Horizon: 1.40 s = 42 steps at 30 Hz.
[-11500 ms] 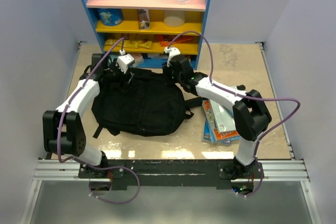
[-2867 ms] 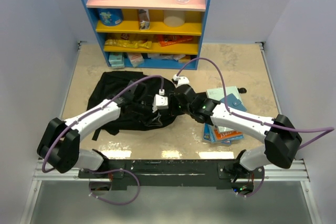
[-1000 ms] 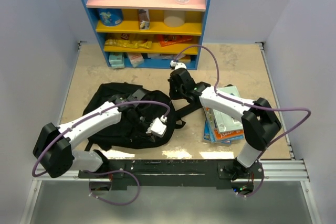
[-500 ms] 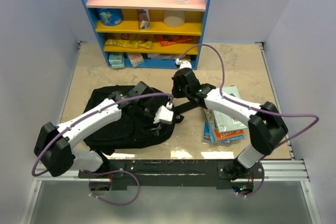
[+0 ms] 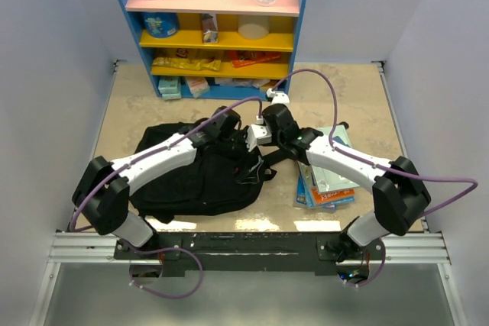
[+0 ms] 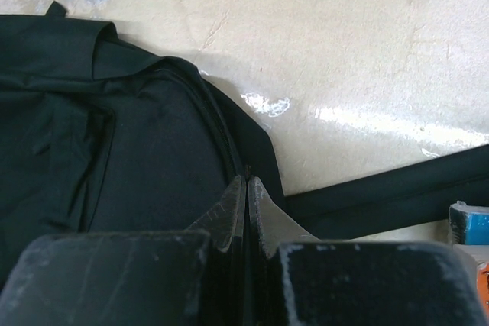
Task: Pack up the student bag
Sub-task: Unzip the student bag at the center of the board.
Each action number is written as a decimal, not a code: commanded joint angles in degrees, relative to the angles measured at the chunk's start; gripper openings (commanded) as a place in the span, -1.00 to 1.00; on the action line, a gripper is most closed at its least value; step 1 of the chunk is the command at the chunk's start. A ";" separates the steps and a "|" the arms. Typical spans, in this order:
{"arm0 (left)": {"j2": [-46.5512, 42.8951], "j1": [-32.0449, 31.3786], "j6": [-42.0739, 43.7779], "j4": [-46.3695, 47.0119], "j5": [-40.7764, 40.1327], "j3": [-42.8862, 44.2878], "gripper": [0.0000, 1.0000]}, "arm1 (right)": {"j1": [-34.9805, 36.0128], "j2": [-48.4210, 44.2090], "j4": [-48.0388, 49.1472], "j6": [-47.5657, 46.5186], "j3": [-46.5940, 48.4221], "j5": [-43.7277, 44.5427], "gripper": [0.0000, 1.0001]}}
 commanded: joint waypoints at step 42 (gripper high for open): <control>-3.33 -12.14 8.43 -2.21 4.74 -5.96 -1.00 | -5.57 4.57 9.17 0.91 5.49 -9.84 -1.00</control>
